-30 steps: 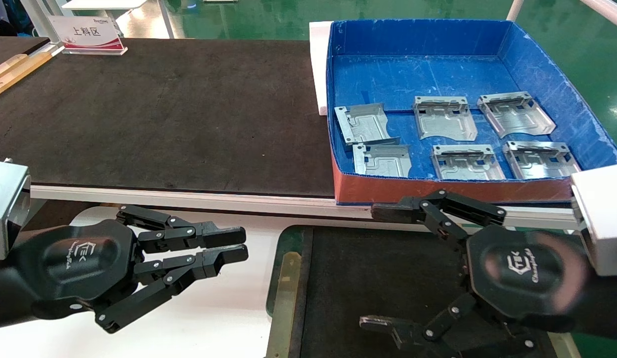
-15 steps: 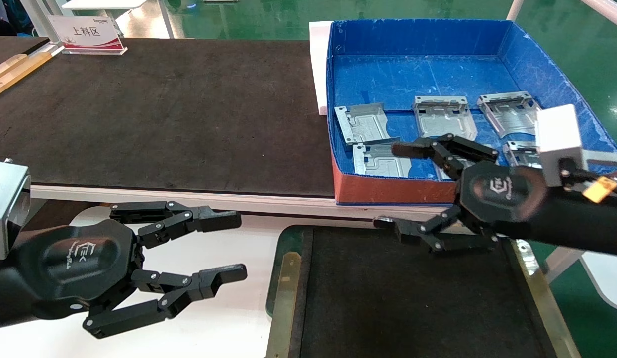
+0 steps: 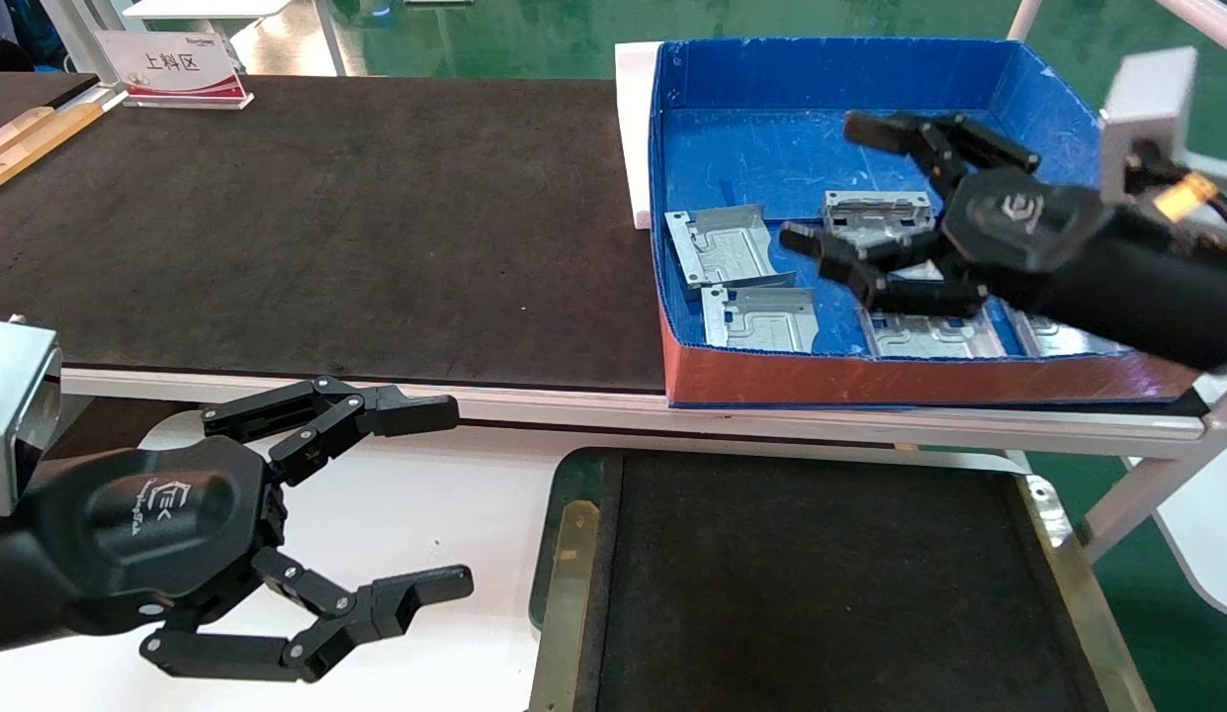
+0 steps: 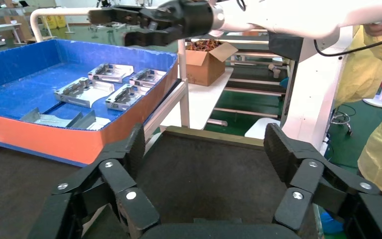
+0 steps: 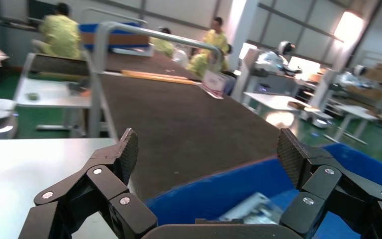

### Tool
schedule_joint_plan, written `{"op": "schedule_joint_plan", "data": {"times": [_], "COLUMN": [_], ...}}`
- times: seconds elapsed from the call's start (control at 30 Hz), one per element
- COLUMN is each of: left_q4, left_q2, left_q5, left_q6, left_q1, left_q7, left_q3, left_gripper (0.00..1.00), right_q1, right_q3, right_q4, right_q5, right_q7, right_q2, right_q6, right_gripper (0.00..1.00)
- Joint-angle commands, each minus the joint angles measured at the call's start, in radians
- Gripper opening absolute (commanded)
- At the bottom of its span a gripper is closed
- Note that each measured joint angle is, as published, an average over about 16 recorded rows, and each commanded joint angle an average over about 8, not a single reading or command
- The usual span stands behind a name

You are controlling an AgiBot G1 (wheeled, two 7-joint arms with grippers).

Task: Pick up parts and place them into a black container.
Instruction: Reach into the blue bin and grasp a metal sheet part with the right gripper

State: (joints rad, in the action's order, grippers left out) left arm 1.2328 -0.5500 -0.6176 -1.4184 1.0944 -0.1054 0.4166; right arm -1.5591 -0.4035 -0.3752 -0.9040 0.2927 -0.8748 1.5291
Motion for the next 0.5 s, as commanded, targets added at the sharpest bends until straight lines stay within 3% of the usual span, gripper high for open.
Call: {"op": "schedule_joint_plan", "data": {"times": [0.03, 0.5], "left_q4": [0.0, 0.0], "left_q2": [0.0, 0.0], "left_q5": [0.0, 0.0], "left_q6": [0.0, 0.0], "left_q1": [0.0, 0.0], "left_q7": [0.0, 0.0], "left_q3": [0.0, 0.0], "left_gripper": [1.0, 1.0], "right_q1": [-0.03, -0.182], "right_q3": [-0.007, -0.063], "right_q4": [0.053, 0.29], "right_q5": [-0.012, -0.121], "right_q7": [0.017, 0.075], "right_q2": [-0.013, -0.129], "right_q6": [-0.009, -0.233], "right_gripper": [1.0, 1.0]}}
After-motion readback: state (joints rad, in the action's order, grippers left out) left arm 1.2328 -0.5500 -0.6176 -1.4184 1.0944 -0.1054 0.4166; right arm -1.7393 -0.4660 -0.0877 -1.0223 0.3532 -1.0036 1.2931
